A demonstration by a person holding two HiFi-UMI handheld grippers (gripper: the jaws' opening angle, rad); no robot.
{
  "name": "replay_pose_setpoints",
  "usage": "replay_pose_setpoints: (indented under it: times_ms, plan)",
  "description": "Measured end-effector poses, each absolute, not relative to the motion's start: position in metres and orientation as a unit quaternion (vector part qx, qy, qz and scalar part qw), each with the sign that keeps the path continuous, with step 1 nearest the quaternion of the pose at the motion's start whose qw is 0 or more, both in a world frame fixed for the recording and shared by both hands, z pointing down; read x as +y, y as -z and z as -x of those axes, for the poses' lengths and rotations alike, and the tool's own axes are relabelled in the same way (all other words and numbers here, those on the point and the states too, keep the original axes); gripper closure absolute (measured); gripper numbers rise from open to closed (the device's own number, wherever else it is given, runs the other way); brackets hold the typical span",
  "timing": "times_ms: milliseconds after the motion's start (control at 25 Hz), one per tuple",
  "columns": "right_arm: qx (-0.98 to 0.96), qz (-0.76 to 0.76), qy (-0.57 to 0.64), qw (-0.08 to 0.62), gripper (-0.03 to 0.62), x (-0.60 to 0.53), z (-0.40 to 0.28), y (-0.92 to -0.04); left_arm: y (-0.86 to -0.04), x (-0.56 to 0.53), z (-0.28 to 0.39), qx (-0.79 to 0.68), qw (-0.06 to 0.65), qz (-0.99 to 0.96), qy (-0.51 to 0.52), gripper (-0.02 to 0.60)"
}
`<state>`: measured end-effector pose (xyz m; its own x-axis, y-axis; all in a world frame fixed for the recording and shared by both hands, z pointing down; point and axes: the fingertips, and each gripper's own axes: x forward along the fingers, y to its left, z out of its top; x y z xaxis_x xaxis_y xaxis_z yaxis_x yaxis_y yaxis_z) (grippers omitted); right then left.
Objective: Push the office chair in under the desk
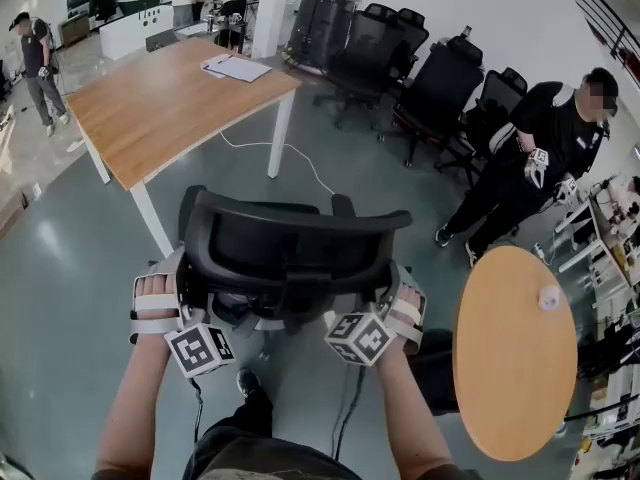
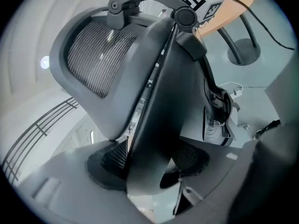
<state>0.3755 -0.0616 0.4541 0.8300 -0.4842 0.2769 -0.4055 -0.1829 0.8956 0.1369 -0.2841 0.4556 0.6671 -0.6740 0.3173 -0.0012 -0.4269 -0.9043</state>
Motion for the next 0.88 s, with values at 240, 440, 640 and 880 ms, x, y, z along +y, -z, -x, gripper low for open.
replay_pose_setpoints:
  times_ms: [240,440,640,880]
  plan:
    - [-0.297,-0.766,0.032,0.57,0.33,-0.079,-0.424,-0.455,-0.455,-0.283,-0.166,0.239,0.492,0.76,0.352,0.275]
    - [-0.306,-0.756,0.029,0.578,0.326,-0.09,-0.462,-0.458,-0.457,-0.278,-0.191,0.26,0.482,0.754,0.362,0.273]
    - [-0.318,-0.753,0.047,0.575,0.324,-0.113,-0.488,-0.455,-0.456,-0.289,-0.208,0.28,0.473,0.746,0.375,0.273]
    - [-0.331,-0.746,0.061,0.575,0.324,-0.135,-0.508,-0.458,-0.461,-0.3,-0.221,0.294,0.464,0.738,0.391,0.275]
